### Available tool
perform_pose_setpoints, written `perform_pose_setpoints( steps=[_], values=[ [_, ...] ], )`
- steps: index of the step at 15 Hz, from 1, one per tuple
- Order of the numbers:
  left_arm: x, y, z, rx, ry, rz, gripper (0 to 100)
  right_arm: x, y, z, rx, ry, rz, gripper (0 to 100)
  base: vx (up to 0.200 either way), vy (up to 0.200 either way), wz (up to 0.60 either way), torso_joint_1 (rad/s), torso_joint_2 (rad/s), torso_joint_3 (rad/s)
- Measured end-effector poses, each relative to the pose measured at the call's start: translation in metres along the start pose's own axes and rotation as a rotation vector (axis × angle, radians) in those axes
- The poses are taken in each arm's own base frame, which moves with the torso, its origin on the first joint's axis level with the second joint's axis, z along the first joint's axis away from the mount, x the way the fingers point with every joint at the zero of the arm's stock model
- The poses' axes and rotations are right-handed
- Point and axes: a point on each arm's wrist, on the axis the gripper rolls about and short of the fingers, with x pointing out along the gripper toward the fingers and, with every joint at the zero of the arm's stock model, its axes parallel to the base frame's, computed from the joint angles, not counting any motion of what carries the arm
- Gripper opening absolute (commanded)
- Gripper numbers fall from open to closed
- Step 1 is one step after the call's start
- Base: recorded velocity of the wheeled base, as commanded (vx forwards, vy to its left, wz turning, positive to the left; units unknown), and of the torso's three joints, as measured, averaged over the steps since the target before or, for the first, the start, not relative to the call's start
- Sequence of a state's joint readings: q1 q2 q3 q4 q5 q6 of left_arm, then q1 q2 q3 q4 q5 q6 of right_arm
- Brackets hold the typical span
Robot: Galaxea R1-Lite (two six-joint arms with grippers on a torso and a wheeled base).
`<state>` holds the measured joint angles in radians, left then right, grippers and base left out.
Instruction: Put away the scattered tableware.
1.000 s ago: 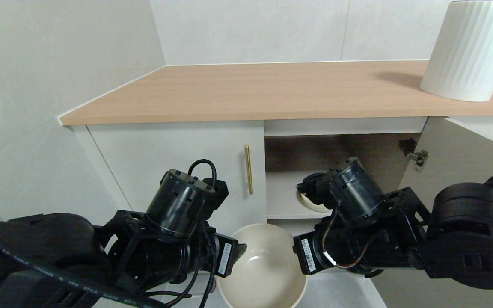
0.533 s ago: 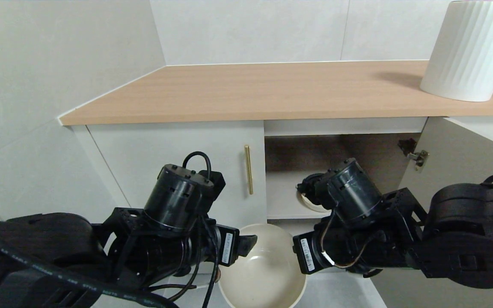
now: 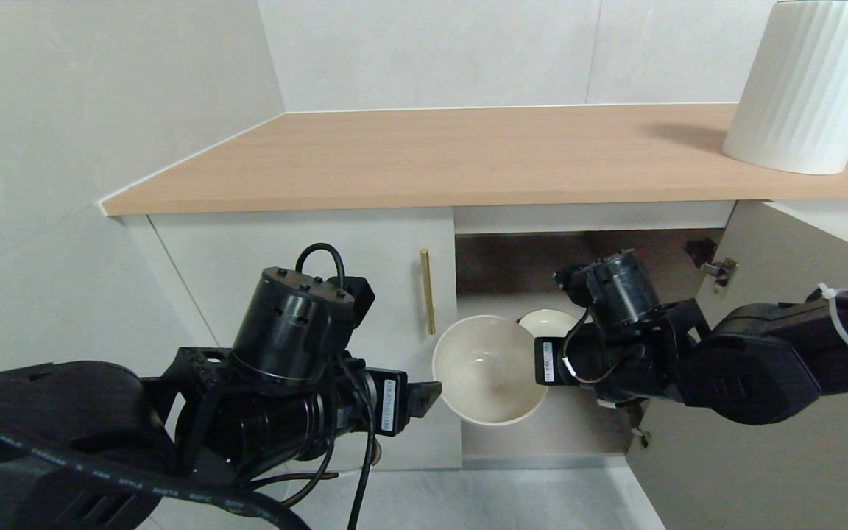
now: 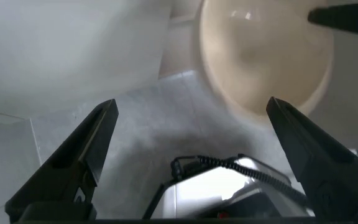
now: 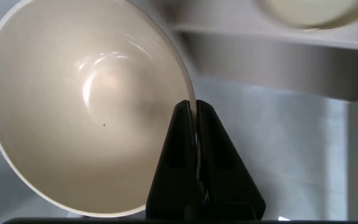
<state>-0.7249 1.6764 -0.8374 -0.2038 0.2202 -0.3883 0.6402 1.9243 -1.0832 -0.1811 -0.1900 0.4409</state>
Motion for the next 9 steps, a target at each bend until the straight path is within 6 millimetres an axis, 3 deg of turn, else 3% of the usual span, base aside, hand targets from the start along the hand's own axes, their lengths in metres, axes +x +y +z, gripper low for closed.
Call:
perform_pose_setpoints(
  steps=[3, 6, 9],
  values=[
    [-0.003, 0.000, 0.002, -0.003, -0.009, -0.002, 100, 0.018, -0.020, 0.003, 0.036, -0.037, -0.097, 0, 0.000, 0.000, 0.00, 0.000, 0.00, 0.000],
    [-0.003, 0.000, 0.002, -0.003, -0.010, -0.003, 100, 0.037, -0.045, 0.020, 0.110, -0.171, -0.127, 0, 0.000, 0.000, 0.00, 0.000, 0.00, 0.000],
    [-0.002, 0.001, 0.001, -0.002, -0.006, -0.001, 100, 0.053, -0.062, 0.020, 0.145, -0.194, -0.170, 0, 0.000, 0.000, 0.00, 0.000, 0.00, 0.000]
  ],
)
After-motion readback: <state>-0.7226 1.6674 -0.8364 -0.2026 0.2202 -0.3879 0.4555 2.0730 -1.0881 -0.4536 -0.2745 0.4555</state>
